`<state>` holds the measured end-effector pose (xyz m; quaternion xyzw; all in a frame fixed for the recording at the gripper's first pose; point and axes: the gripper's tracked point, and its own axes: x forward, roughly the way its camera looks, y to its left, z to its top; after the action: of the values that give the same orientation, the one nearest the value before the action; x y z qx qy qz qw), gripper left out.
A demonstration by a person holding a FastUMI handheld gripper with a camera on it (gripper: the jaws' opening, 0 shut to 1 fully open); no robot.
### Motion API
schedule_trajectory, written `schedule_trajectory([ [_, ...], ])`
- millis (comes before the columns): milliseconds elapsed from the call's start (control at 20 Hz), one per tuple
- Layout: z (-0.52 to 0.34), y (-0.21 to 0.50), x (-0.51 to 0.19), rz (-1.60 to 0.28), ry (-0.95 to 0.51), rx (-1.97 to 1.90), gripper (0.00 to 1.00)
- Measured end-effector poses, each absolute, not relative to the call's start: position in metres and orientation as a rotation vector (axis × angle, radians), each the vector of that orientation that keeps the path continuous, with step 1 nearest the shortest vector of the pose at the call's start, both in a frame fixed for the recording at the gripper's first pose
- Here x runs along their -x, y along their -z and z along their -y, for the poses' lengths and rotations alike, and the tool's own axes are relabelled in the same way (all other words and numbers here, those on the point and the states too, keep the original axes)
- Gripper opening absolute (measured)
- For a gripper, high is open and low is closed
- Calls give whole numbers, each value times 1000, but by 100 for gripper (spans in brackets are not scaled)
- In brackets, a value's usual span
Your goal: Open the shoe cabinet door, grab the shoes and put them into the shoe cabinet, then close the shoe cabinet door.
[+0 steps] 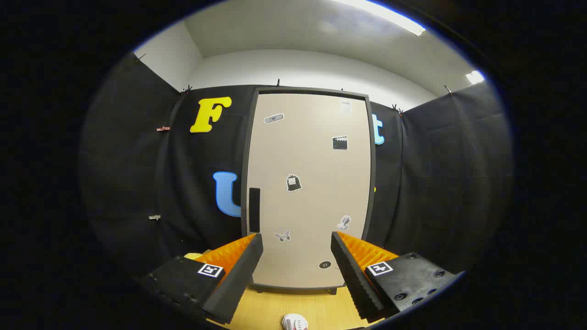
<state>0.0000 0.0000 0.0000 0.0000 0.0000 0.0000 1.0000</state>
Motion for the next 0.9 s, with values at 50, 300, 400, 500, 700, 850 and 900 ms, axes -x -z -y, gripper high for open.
schedule_trajectory([
  [50,1,-1,1,3,1,-5,98],
  [300,0,-8,13,18,-15,-5,98],
  [400,-2,-11,19,31,-25,-8,98],
  [500,-1,-14,23,36,-26,-11,97],
  [700,-1,-21,21,45,6,-17,98],
  [850,-10,-22,14,49,23,-26,97],
  [900,-13,-20,10,46,31,-24,98],
])
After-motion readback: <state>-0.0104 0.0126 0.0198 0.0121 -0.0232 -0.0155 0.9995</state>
